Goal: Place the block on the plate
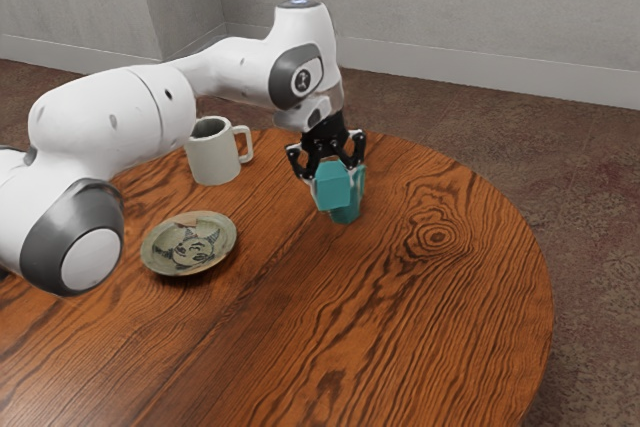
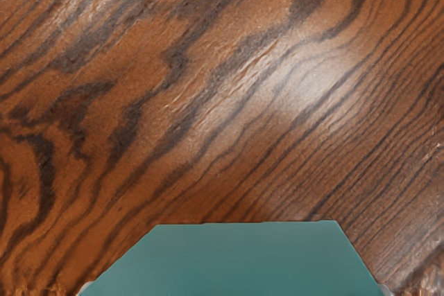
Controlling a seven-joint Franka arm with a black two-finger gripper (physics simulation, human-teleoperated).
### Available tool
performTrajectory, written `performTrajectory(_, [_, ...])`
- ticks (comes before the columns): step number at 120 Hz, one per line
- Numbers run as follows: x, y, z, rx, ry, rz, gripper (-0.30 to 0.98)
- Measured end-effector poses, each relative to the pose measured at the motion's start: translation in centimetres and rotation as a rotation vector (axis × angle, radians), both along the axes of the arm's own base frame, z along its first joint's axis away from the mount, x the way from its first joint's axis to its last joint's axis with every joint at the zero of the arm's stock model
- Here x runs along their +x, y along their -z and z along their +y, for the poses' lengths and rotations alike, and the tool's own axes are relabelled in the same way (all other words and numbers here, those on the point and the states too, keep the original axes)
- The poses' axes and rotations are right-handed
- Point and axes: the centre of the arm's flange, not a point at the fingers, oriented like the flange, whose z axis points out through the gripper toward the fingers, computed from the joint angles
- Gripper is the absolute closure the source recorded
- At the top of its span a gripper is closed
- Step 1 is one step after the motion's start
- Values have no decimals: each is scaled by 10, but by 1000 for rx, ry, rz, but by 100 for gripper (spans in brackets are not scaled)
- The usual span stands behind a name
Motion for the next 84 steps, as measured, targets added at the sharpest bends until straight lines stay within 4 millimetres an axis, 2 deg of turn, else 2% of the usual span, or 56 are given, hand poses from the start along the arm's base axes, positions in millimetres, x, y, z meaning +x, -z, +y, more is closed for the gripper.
performTrajectory(12, [-8, -20, 31, -12, -43, -9, 41])
performTrajectory(22, [-10, -28, 64, -16, -89, -10, 40])
performTrajectory(44, [-11, -29, 130, -18, -178, -7, 42])
performTrajectory(54, [-13, -28, 170, -20, -229, -4, 41])
performTrajectory(70, [-19, -22, 229, -23, -298, 7, 41])
performTrajectory(84, [-24, -12, 266, -27, -336, 19, 41])
